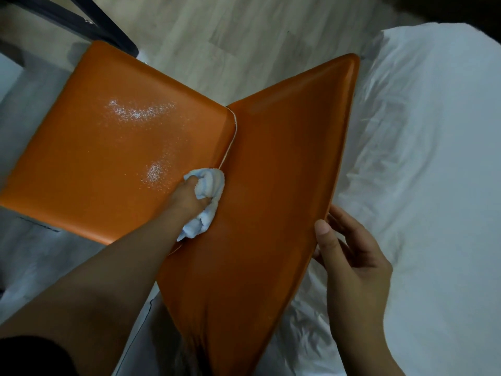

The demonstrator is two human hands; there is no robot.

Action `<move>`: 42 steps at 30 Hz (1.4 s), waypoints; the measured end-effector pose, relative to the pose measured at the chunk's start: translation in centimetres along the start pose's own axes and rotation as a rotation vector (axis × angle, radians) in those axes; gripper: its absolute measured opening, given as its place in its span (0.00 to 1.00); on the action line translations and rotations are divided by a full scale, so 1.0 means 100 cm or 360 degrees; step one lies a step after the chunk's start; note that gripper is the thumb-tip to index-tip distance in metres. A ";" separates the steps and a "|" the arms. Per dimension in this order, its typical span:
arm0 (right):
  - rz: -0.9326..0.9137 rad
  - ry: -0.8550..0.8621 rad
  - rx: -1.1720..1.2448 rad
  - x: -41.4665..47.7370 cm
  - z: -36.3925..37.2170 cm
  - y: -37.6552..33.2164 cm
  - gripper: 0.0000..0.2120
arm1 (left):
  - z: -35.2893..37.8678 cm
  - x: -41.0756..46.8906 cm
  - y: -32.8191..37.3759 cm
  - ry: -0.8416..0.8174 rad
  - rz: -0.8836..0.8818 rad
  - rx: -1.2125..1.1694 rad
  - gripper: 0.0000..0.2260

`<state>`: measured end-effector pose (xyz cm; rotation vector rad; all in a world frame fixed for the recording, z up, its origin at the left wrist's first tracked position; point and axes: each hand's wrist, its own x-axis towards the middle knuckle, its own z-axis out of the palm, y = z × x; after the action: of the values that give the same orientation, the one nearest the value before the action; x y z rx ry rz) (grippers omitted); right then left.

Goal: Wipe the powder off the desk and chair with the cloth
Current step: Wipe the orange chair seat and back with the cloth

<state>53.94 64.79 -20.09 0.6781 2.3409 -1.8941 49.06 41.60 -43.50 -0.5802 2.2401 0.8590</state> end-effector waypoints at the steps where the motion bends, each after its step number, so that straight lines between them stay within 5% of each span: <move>1: -0.0002 0.0000 -0.0003 0.000 0.000 -0.001 0.15 | -0.003 -0.004 0.001 0.0034 0.0023 -0.0044 0.28; 6: 0.0024 -0.0023 -0.0021 -0.003 0.001 -0.006 0.15 | -0.027 -0.047 0.021 0.0130 0.0291 -0.0328 0.25; 17: 0.0123 0.0022 -0.0007 -0.032 -0.003 -0.020 0.12 | -0.075 -0.208 0.094 -0.0103 0.0770 -0.0698 0.25; 28: 0.0168 -0.0183 -0.0030 -0.045 -0.018 -0.015 0.13 | -0.040 -0.241 0.099 0.0184 0.0752 -0.0507 0.32; 42: -0.0022 -0.0155 -0.0095 -0.044 -0.007 0.002 0.12 | -0.021 -0.210 0.075 0.0188 0.0722 -0.0885 0.31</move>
<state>58.15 64.22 -18.74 0.5523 2.3375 -1.8111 58.10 48.68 -24.27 -0.3672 2.2699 1.7487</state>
